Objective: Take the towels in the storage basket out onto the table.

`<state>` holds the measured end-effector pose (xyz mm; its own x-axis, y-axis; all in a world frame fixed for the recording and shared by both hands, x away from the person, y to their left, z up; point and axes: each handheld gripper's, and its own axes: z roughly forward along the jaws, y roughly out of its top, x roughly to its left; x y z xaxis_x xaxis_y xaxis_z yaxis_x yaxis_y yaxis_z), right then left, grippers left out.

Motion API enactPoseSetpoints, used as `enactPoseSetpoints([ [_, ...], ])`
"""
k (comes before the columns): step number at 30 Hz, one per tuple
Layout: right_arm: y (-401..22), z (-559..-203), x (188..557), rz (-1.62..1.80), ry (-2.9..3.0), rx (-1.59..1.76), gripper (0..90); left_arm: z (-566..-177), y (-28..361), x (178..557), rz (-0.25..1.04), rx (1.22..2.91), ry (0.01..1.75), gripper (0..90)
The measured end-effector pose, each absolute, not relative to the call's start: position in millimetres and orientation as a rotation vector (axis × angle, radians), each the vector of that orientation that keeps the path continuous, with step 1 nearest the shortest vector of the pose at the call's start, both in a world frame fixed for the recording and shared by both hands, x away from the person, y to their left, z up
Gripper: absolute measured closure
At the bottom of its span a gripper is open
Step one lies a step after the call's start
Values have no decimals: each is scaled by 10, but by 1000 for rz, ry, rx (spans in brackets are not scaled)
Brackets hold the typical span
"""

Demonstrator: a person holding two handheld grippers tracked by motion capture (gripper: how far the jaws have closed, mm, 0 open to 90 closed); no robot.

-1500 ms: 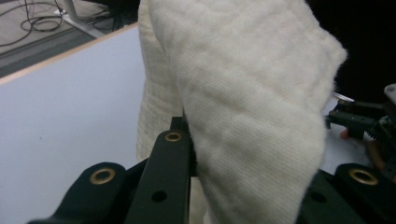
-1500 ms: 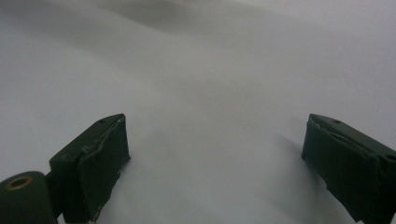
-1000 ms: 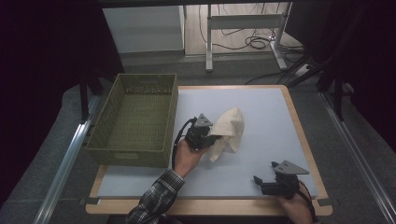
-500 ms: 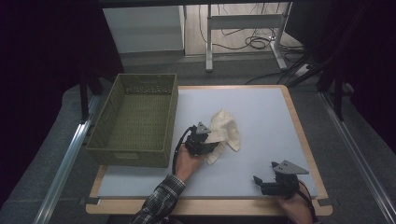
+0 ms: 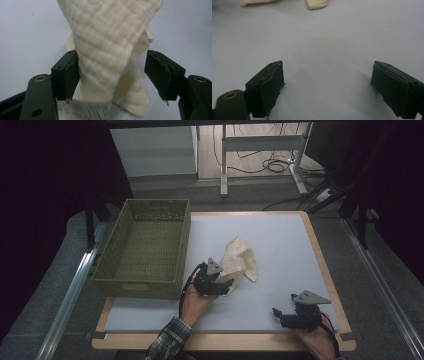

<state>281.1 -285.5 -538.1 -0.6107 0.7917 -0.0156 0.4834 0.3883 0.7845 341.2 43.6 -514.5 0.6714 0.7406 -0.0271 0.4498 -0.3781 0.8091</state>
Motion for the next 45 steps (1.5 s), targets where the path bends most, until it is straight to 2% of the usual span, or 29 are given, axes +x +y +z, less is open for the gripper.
enactPoseSetpoints([
  [9, -2834, -5217, 2884, 1167, 2267, 1097, 263, -5244, 497, 3186, 461, 2065, 932, 221],
  [15, -2739, -5194, 3033, 1164, 2324, 1085, 355, -5279, 613, 3035, 475, 2057, 958, 215],
  [20, -2629, -5166, 3158, 1181, 2356, 1053, 456, -5288, 692, 2901, 473, 2059, 955, 238],
  [24, -2547, -5138, 3277, 1200, 2379, 1041, 543, -5270, 740, 2762, 480, 2053, 943, 292],
  [32, -2440, -5115, 3402, 1202, 2393, 1019, 612, -5155, 790, 2536, 501, 2038, 895, 330],
  [45, -2410, -5116, 3481, 1192, 2396, 1013, 615, -5069, 940, 2348, 512, 2000, 896, 334],
])
